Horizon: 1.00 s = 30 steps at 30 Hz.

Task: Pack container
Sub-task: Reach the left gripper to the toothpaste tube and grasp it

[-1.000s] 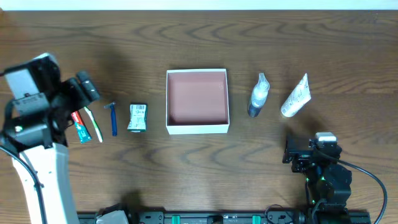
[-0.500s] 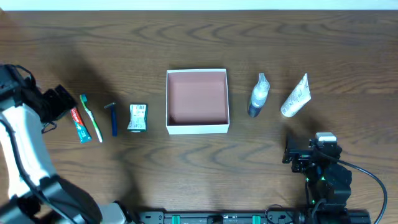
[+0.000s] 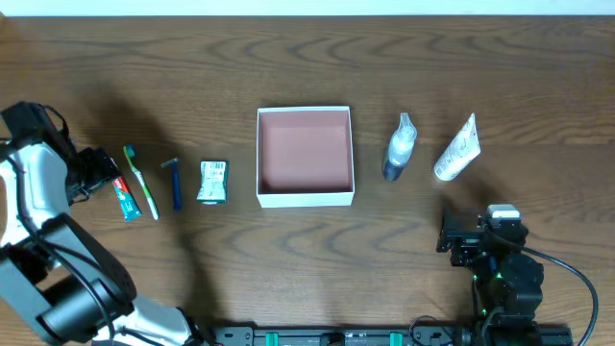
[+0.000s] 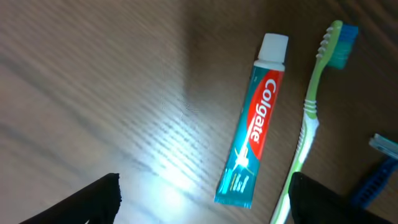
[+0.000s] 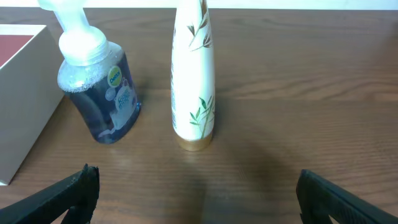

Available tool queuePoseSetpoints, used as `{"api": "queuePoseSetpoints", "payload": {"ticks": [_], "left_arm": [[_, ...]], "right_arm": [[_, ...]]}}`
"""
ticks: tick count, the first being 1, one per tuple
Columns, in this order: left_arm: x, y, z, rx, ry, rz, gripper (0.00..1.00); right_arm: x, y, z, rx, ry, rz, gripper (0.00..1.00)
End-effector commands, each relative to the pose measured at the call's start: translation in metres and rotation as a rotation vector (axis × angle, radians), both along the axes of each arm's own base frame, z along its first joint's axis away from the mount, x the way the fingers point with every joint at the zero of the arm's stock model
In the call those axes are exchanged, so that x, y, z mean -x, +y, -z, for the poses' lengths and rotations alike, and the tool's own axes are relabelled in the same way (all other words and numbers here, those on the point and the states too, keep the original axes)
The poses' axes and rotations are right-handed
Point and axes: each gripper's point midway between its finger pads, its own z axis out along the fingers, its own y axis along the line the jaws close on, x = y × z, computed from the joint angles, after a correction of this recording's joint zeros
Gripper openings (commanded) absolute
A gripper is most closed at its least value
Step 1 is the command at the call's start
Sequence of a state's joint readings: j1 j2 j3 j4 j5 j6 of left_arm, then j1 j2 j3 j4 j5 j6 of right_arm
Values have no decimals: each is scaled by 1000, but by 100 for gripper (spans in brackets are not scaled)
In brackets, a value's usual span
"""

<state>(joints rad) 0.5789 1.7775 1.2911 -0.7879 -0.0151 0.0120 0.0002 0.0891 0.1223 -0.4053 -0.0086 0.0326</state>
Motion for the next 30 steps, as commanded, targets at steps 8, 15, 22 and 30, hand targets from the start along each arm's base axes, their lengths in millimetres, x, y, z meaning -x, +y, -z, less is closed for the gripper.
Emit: {"api": "queuePoseSetpoints", "payload": {"ticks": [8,15,22,30], "left_arm": [[-24,-19,42,122,-1,63,74],[-26,-17,59,128,15,62,62],[-20,-15,74,128,62,56,54],[-16,-18,86,148,92,54,22]], "right_arm": [[0,3,0,8,-6,-17,99],[0,3,0,8,-6,-17,99],[0,3,0,8,-6,-17,99],[0,3,0,8,-6,-17,99]]}}
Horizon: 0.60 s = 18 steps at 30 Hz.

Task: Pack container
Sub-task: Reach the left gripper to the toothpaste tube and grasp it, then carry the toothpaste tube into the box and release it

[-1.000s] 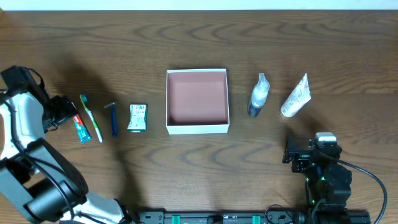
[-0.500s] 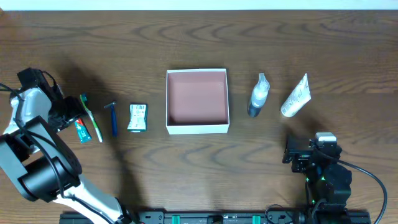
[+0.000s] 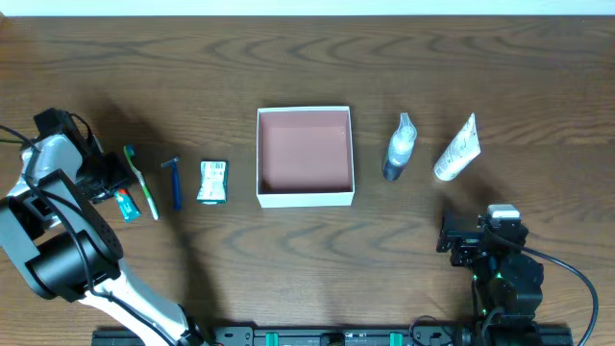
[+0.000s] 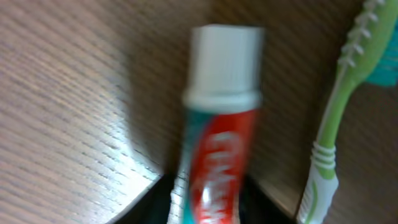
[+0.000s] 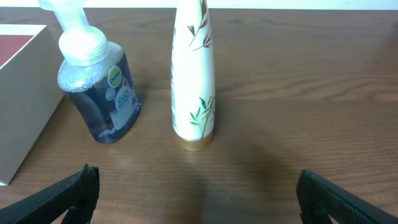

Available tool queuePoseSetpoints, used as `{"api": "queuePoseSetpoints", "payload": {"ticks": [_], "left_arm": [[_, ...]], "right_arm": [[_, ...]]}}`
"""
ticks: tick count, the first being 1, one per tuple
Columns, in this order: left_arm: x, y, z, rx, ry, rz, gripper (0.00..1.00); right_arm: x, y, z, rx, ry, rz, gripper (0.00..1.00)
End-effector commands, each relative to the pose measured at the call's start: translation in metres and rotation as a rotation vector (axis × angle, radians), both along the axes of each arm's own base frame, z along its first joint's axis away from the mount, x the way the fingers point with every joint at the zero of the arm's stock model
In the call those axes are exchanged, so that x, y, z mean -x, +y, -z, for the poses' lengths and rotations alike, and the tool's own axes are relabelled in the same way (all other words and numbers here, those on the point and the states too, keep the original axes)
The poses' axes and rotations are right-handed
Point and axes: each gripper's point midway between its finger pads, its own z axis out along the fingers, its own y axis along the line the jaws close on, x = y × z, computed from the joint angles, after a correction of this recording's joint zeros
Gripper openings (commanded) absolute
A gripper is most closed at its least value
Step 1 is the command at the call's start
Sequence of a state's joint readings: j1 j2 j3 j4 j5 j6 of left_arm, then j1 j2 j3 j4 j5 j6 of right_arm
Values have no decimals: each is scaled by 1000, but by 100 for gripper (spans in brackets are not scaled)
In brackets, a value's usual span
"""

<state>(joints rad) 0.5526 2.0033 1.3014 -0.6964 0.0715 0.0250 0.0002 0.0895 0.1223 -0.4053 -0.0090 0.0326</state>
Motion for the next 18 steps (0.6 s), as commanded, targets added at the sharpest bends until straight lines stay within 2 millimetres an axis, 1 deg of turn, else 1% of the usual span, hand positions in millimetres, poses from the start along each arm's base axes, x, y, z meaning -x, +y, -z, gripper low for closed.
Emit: {"api": "queuePoseSetpoints", "payload": {"ticks": [1,2,4,7,9,11,13,14,16,18], "left_arm": [[3,-1,10,9,29,4,19],[2,-1,9,9,24,5,14],[0,-2,2,14,6,5,10],[-4,-4,-16,3,-25,10,9],[-8,-7,-36,-13,-56,20,8],[-16,-17,-61,-10,-109,45,8],[-24,-33,-90,-1,-168,83,8],[-28,-48,-109,9,-209,116,8],[-34,-75,-138,15,-272,184,8],[-37,-105,-163,10,-333,261,8]], "right_arm": [[0,3,-1,8,-6,-17,99],[0,3,-1,8,-6,-17,99],[0,3,-1,8,-6,-17,99],[0,3,-1,8,-6,-17,99],[0,3,-1,8,-6,-17,99],[0,3,-1,8,-6,-17,99],[0,3,-1,8,-6,-17,99],[0,3,-1,8,-6,-17,99],[0,3,-1,8,-6,-17,99],[0,3,-1,8,-6,-17,99]]}}
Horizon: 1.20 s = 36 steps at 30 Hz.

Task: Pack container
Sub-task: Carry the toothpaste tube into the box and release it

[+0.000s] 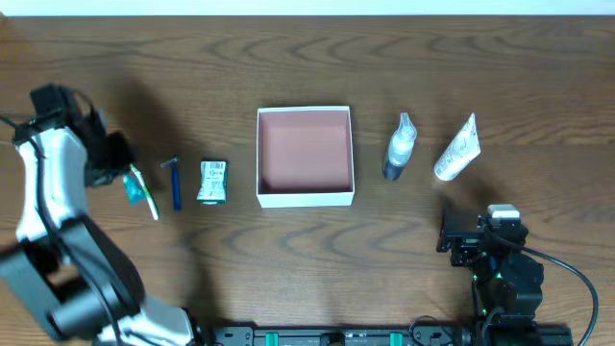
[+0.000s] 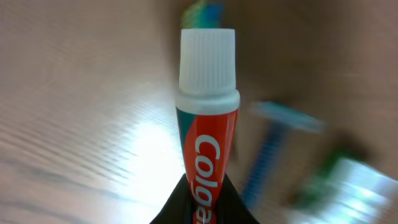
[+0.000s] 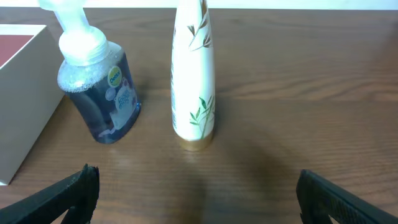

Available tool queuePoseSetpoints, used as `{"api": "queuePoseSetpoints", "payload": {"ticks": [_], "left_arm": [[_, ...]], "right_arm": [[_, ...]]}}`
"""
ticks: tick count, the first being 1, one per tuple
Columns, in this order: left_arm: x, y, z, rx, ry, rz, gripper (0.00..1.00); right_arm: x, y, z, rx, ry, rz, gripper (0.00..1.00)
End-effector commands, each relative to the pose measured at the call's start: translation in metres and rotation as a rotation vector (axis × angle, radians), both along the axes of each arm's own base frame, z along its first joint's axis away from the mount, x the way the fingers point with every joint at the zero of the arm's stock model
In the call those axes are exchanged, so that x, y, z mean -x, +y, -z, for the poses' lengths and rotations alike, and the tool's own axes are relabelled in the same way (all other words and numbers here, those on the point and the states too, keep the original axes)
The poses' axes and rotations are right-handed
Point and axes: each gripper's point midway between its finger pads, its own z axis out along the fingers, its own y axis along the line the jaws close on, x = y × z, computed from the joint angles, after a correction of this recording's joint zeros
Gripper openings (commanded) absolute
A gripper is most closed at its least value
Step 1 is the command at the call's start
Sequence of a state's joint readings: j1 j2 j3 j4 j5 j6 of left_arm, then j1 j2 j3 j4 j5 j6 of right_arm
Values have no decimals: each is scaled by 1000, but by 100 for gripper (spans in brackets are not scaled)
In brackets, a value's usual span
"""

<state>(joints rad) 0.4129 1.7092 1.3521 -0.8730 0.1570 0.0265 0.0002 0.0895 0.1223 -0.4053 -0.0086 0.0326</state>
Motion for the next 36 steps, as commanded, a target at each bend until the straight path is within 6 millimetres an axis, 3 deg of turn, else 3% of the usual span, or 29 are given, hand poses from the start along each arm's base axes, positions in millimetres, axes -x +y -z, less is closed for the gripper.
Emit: {"api": "queuePoseSetpoints", "payload": {"ticks": [1,4,7,11,15,23,27,33,36], "left_arm": [[-17,-60,-63,6,-176,159,8],[-21,-119,-92,-5,-261,320,8],[-22,-174,-99,8,-298,469,8],[-24,-229,-80,31,-272,533,8],[-26,-264,-51,24,-213,569,8],[-31,-286,11,-32,-84,539,8],[-33,-275,40,-86,-16,413,8],[-39,-258,57,-186,7,344,9],[-41,-257,63,-194,12,343,14]], "right_arm": [[0,3,-1,8,-6,-17,99],[0,3,-1,8,-6,-17,99],[0,3,-1,8,-6,-17,99],[0,3,-1,8,-6,-17,99],[0,3,-1,8,-6,-17,99],[0,3,-1,8,-6,-17,99],[0,3,-1,8,-6,-17,99],[0,3,-1,8,-6,-17,99],[0,3,-1,8,-6,-17,99]]}}
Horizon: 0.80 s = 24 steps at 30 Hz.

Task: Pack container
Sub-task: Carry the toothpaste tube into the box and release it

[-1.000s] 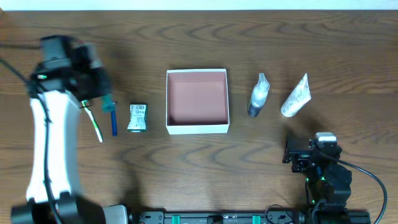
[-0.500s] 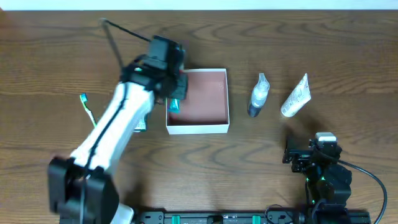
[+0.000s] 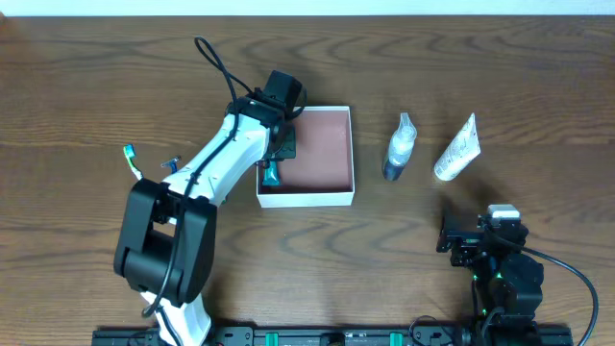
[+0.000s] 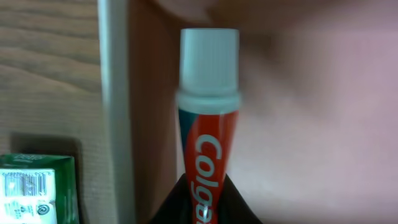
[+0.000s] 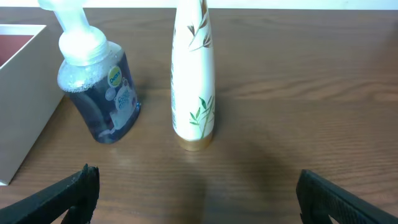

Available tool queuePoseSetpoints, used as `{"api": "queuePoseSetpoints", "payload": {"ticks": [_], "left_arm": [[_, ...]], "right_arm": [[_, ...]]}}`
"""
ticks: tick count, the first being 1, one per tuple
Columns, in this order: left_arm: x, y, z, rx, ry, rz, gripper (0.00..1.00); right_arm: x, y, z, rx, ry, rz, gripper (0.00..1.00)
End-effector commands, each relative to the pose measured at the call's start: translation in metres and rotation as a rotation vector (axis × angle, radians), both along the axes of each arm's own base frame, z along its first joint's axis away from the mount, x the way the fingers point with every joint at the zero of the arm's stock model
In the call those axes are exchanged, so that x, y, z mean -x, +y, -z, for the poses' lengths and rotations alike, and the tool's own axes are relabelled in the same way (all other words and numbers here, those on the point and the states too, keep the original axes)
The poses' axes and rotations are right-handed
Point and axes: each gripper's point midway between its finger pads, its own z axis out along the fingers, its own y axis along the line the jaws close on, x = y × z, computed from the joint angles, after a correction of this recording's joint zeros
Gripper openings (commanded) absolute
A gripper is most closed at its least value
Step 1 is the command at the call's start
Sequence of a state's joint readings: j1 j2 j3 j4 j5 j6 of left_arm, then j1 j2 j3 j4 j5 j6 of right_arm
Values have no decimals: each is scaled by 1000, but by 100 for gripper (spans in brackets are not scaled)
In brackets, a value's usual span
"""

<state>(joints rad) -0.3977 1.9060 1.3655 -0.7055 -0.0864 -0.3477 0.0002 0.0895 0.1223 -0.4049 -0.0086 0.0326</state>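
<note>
The white box [image 3: 306, 200] with a pink floor stands mid-table. My left gripper [image 3: 278, 156] reaches over its left side, shut on the Colgate toothpaste tube [image 4: 208, 124], which hangs just inside the box's left wall [image 4: 115, 93], cap pointing away from the fingers. In the overhead view the tube's teal end [image 3: 272, 175] shows by that wall. My right gripper [image 5: 199, 199] rests open near the front right, nothing between its fingers. The blue pump bottle [image 5: 102, 87] and the white leaf-print tube [image 5: 194, 81] lie ahead of it.
Left of the box lie a green toothbrush [image 3: 130, 159] and a blue razor [image 3: 171, 163], both partly covered by my left arm. A green packet [image 4: 37, 186] sits just outside the box's left wall. The pump bottle [image 3: 399, 146] and white tube [image 3: 457, 149] lie right of the box.
My left gripper, still shut on the toothpaste, has moved from the far left of the table to the left side of the box. The right arm has not moved.
My left gripper was open over the toothpaste lying beside the toothbrush. Then it was down around the tube, then held it lifted off the table. Now the tube hangs inside the box's left wall. The right gripper stayed open throughout.
</note>
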Motion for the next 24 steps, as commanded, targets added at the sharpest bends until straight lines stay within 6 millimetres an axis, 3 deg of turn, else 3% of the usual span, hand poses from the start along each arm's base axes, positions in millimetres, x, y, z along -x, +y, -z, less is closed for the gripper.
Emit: {"api": "queuePoseSetpoints", "payload": {"ticks": [1,10,14,17,20,24], "left_arm": [[-3,10,8,-54,-7,-42,15],[-3,9,14,-58,1,-35,34],[-5,-6,4,22,6,-13,40],[-10,-22,-22,114,-21,11,43],[-11,-32,-62,184,-62,29,45],[-6,-27,-123,199,-160,79,51]], "right_arm": [[0,3,0,8,-6,-17,99],[0,3,0,8,-6,-17,99],[0,3,0,8,-6,-17,99],[0,3,0,8,-6,-17,99],[0,3,0,8,-6,-17,99],[0,3,0,8,-6,-17,99]]}}
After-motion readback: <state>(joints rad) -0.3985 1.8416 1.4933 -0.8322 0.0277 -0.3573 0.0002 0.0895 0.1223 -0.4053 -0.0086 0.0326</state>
